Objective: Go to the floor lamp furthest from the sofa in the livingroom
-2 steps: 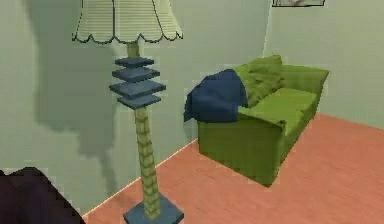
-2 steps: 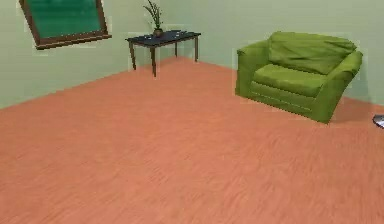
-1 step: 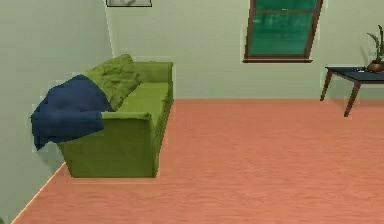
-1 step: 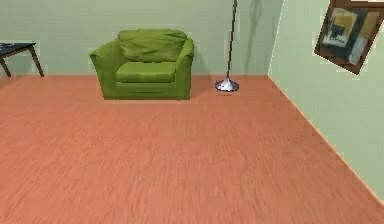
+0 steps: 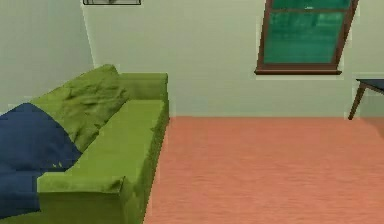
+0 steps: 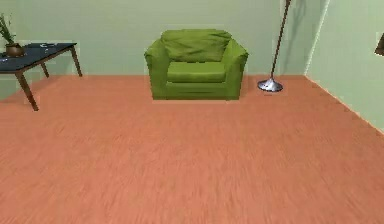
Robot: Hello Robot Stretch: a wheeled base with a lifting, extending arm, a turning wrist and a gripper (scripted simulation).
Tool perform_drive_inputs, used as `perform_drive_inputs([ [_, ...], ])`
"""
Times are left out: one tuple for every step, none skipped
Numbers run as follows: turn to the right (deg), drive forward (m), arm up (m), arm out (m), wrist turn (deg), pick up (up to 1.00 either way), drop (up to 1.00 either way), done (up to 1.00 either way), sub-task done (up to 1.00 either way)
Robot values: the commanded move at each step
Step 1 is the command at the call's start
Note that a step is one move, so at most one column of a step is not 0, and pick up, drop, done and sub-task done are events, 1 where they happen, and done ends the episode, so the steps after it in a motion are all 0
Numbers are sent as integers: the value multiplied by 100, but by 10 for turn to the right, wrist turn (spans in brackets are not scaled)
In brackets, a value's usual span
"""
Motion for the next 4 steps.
perform_drive_inputs([
  [450,0,0,0,0,0,0,0,0],
  [450,0,0,0,0,0,0,0,0],
  [240,0,0,0,0,0,0,0,0],
  [0,100,0,0,0,0,0,0,0],
])
